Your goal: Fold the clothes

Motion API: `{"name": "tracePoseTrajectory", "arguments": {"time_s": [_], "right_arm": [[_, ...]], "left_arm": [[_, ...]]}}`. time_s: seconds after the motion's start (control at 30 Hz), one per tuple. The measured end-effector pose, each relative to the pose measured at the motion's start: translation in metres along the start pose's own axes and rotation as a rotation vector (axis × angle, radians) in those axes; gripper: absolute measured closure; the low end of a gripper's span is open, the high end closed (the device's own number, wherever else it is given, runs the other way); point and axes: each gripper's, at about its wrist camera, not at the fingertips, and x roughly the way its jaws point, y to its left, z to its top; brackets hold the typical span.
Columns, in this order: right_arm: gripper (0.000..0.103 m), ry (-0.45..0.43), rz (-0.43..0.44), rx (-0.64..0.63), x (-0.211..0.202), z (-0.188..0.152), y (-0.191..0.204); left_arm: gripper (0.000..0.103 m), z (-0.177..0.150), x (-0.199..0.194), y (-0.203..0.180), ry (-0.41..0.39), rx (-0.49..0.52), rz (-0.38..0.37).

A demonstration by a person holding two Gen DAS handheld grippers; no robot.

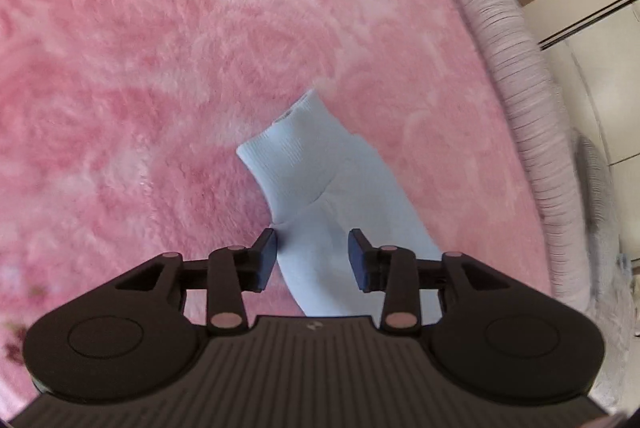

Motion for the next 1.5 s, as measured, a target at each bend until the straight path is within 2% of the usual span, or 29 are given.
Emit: {"name": "tracePoseTrajectory", "arguments": {"time_s": [0.03, 0.07, 0.2, 0.3, 0.33, 0.4, 0.47, 0.63, 0.7, 0.73, 0.77, 0.87, 0.93, 1.0, 1.1, 1.23, 1.33, 1.4, 1.43, 1.47, 1.5], "right_arm": [[0.05, -0.003, -0.012, 0.012, -0.001, 0.0, -0.003], [0.05, -0.007, -0.024, 0.024, -0.001, 0.0, -0.006], [0.05, -0.017, -0.036, 0.06, -0.009, -0.002, -0.019], [0.05, -0.025, -0.038, 0.07, -0.014, -0.005, -0.026], [0.05, -0.025, -0.032, 0.079, -0.014, -0.007, -0.029], [0.05, -0.023, -0.022, 0.093, -0.013, -0.01, -0.033], [0.05, -0.023, -0.018, 0.103, -0.015, -0.015, -0.036], [0.05, -0.062, -0.017, 0.114, -0.032, -0.027, -0.062], [0.05, -0.096, -0.042, 0.163, -0.043, -0.029, -0.086], [0.05, -0.116, -0.06, 0.191, -0.048, -0.029, -0.101], [0.05, -0.136, -0.077, 0.22, -0.053, -0.03, -0.115], [0.05, -0.178, -0.148, 0.28, -0.061, -0.041, -0.158], [0.05, -0.208, -0.188, 0.279, -0.063, -0.043, -0.184], [0.05, -0.227, -0.253, 0.191, -0.06, -0.041, -0.201], [0.05, -0.259, -0.336, -0.067, -0.051, -0.034, -0.213], [0.05, -0.278, -0.38, -0.378, -0.03, -0.033, -0.229], [0.05, -0.279, -0.38, -0.604, -0.007, -0.04, -0.236], [0.05, -0.278, -0.355, -0.7, 0.007, -0.044, -0.243], [0.067, -0.278, -0.338, -0.739, 0.012, -0.046, -0.247], [0.08, -0.298, -0.292, -0.726, 0.009, -0.043, -0.254], [0.087, -0.298, -0.233, -0.643, -0.002, -0.034, -0.265]], "left_arm": [[0.098, 0.0, 0.003, 0.0, 0.002, 0.023, 0.021], [0.103, -0.001, 0.001, -0.002, -0.01, 0.068, 0.017], [0.102, -0.012, -0.045, -0.015, -0.172, 0.29, 0.045], [0.1, -0.016, -0.06, -0.002, -0.212, 0.395, 0.131], [0.099, -0.018, -0.063, -0.002, -0.21, 0.382, 0.136], [0.087, -0.021, -0.069, -0.004, -0.205, 0.356, 0.147], [0.083, -0.025, -0.075, -0.006, -0.201, 0.331, 0.158], [0.08, -0.035, -0.09, -0.01, -0.19, 0.266, 0.185], [0.08, -0.038, -0.096, -0.011, -0.186, 0.24, 0.195], [0.08, -0.041, -0.099, -0.012, -0.181, 0.229, 0.199], [0.08, -0.056, -0.1, -0.022, -0.129, 0.256, 0.165], [0.08, -0.113, -0.094, -0.059, 0.001, 0.369, 0.086], [0.08, -0.157, -0.089, -0.082, 0.075, 0.407, 0.026], [0.08, -0.198, -0.083, -0.101, 0.132, 0.416, -0.025], [0.08, -0.25, -0.079, -0.124, 0.184, 0.432, -0.07], [0.08, -0.299, -0.087, -0.141, 0.186, 0.474, -0.072], [0.08, -0.319, -0.088, -0.143, 0.187, 0.478, -0.046], [0.08, -0.331, -0.093, -0.146, 0.184, 0.478, -0.025], [0.081, -0.335, -0.098, -0.149, 0.182, 0.478, -0.016], [0.081, -0.336, -0.101, -0.152, 0.176, 0.486, -0.012], [0.081, -0.337, -0.105, -0.155, 0.17, 0.495, -0.008]]}}
